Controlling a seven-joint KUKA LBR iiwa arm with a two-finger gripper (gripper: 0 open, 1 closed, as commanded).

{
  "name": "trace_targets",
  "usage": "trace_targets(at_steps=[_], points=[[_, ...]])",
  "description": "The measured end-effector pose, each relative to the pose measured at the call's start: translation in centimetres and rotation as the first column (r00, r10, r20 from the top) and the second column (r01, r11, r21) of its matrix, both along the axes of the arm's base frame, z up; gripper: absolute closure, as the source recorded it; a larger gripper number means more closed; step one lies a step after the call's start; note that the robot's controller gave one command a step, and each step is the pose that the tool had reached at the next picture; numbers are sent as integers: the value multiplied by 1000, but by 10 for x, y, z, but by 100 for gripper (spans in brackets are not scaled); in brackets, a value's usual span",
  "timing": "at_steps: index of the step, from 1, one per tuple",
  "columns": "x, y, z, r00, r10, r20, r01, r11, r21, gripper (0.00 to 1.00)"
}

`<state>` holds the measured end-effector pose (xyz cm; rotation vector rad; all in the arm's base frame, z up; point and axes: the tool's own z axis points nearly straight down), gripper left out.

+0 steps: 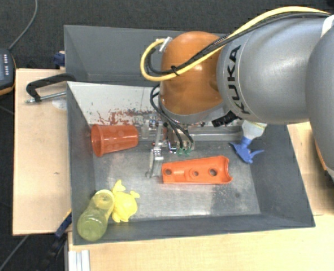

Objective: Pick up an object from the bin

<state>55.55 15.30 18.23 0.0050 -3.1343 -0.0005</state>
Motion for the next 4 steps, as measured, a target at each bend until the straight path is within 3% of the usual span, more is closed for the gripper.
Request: trace_targets(at_steps=[1,2,3,4], points=[[2,-1,5,1000,-2,9,2,1000,2,0],[-19,-55,-34,1000,-1,4,1,1000,2,0],[-26,-96,-55,1000,-23,-1,23,1000,-1,0],[-26,-109,-84,1000,-30,10,30,1000,3,0]])
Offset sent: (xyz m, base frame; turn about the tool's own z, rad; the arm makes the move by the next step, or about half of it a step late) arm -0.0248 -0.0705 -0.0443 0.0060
